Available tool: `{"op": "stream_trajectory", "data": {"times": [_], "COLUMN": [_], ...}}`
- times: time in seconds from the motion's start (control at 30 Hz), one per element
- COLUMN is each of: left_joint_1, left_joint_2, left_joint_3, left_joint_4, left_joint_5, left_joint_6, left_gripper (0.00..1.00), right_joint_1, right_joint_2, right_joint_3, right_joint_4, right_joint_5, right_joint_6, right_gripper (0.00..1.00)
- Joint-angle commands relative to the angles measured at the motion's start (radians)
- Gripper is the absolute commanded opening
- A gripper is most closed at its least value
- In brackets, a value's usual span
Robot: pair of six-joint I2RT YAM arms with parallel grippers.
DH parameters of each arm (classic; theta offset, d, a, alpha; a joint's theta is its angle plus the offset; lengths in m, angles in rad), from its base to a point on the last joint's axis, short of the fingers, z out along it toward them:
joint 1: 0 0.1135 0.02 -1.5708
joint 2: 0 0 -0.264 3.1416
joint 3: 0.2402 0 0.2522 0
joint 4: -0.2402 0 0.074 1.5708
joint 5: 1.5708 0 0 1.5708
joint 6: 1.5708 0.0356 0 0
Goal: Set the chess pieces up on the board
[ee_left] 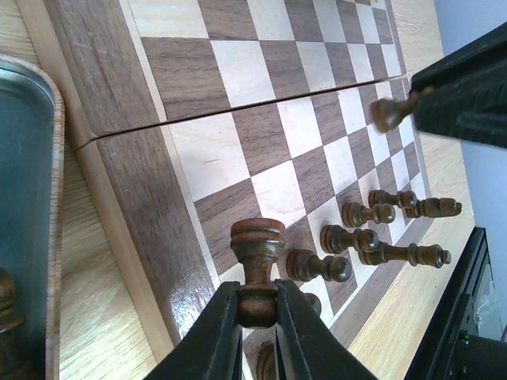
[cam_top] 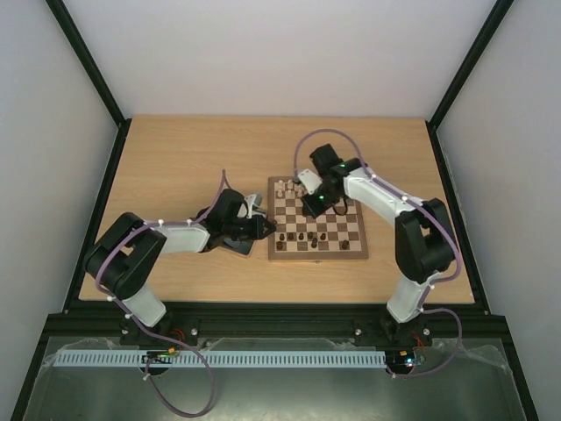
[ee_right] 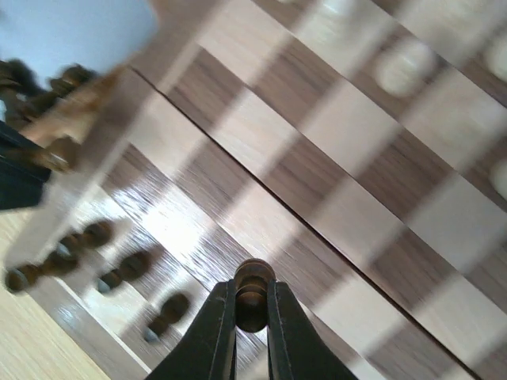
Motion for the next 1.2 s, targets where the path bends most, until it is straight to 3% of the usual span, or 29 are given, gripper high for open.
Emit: {"op": "stream_trajectory", "data": {"times": [0.0,0.4,1.17], "left_joint_1": [0.002,-0.023,-0.035], "left_joint_2": [-0.043,-0.054,-0.047], "left_joint_3": [0.048,0.113,0.145], "left_joint_4": [-0.117,-0.243,-0.272], "left_joint_5": [0.008,0.011,0.009], "left_joint_6": [0.067,0.118,0.121], "left_gripper": [0.03,0.04,0.05], "right_joint_1": [-0.082,-0.145,-0.146], "right_joint_2": [-0.09,-0.222,-0.202], "right_joint_3": [-0.096,-0.31,-0.353], "right_joint_4": [-0.026,-0.005,-0.038], "right_joint_5": [0.046,0.083,0.056], "right_joint_6": [-0.025,-0.097,-0.149], "right_gripper": [0.02,0.02,0.08]}}
